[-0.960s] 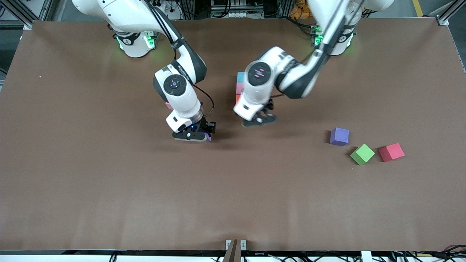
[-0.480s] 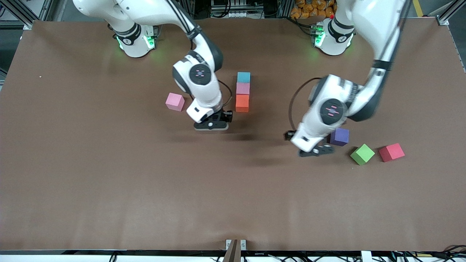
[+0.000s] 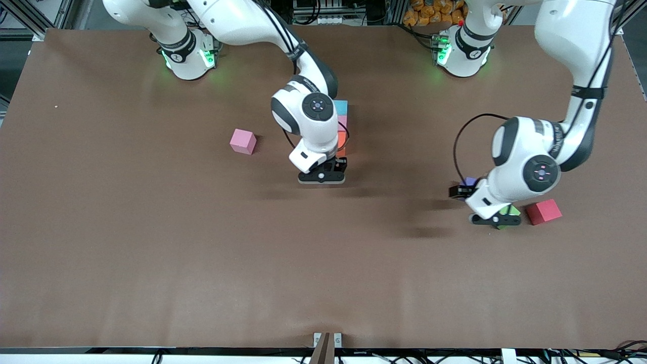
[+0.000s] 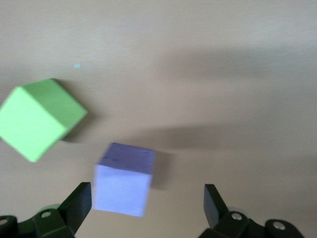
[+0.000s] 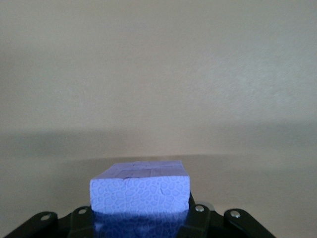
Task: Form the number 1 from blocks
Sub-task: 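Place the purple cube after orange with the right gripper while the left reaches green, then grasp the green cube with the left gripper while the right gripper withdraws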
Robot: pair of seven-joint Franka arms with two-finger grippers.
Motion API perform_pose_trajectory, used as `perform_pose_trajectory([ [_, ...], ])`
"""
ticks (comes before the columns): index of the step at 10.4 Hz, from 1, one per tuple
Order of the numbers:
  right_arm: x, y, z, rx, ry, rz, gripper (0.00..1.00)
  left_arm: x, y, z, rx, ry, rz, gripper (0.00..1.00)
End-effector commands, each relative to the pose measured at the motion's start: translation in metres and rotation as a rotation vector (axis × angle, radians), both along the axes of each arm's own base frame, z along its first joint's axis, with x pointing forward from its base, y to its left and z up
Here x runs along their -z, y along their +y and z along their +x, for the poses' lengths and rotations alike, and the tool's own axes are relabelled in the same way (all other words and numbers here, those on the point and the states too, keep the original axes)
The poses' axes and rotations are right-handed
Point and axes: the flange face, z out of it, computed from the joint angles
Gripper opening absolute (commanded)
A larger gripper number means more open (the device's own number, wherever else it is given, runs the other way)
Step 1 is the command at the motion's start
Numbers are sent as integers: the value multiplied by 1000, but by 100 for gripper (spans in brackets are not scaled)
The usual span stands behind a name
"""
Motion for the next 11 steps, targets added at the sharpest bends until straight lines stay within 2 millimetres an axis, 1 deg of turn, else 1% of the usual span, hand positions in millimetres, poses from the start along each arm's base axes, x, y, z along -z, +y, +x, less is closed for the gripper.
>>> perform_pose_trajectory([
  [1,8,22,-8,35,-31,23,48,4,37,1,-16,-1,33,100],
  [2,8,27,-13,48,-36,38,48,-1,53,6,-26,-12,37,100],
  [3,10,35,-23,61,-33,40,48,-5,74,11,-13,-21,38,100],
  [4,14,43,-36,67,-31,43,49,-5,97,12,-49,-21,50,100],
  [6,31,41,-57,68,-20,50,49,-5,113,15,-101,-26,55,100],
  [7,38,41,-64,64,-21,55,49,-2,119,16,-130,-31,36,100],
  [8,41,41,-68,64,-19,50,49,7,136,18,-194,-49,3,100],
  [9,45,42,-75,56,-16,43,49,22,139,18,-240,-40,-25,100],
  [10,46,41,-76,66,-14,40,49,33,140,18,-288,-32,-61,100],
  [11,47,40,-77,67,-13,37,49,33,141,21,-325,-56,-71,100],
])
